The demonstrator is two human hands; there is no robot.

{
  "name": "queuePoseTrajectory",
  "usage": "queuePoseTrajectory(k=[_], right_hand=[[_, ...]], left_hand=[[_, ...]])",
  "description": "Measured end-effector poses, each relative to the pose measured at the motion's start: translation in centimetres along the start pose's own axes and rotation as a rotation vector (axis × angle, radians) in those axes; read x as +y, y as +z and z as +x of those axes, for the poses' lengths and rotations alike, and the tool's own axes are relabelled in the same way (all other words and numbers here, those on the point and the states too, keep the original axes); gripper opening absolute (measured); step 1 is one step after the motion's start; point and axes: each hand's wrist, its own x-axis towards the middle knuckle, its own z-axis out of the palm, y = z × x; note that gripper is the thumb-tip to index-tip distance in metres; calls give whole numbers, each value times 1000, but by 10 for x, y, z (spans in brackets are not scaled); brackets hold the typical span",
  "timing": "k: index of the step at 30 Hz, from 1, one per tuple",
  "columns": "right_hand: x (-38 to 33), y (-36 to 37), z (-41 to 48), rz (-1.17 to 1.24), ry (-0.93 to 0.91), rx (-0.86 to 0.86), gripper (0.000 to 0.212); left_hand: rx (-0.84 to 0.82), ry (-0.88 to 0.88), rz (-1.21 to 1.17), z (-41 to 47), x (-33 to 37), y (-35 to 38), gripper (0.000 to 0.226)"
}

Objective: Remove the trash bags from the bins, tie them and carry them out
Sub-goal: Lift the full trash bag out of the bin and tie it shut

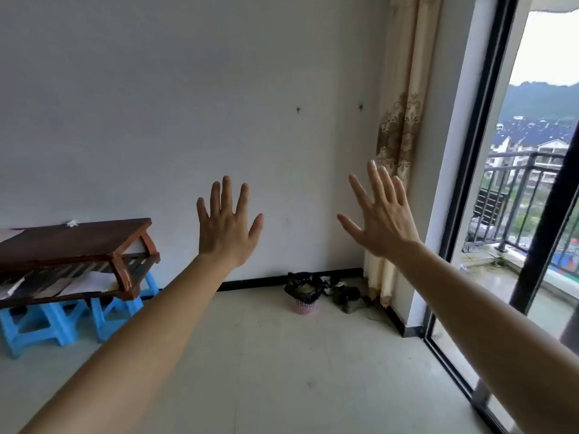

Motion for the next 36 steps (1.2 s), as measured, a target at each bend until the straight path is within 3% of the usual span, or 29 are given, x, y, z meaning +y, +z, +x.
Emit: queuePoseTrajectory(k=[7, 16, 25, 36], right_hand=[[56, 165, -1, -3, 41, -114, 81], [160, 355, 99, 96, 137, -316, 83], [176, 547, 161, 135, 96, -477, 84], [196, 791, 302, 115, 76, -685, 80]], left_hand=[[-135, 21, -8, 56, 45, 155, 70], [-292, 20, -54, 201, 100, 318, 69], [-474, -57, -67, 286, 92, 500, 75], [-637, -55, -137, 492, 44, 729, 72]])
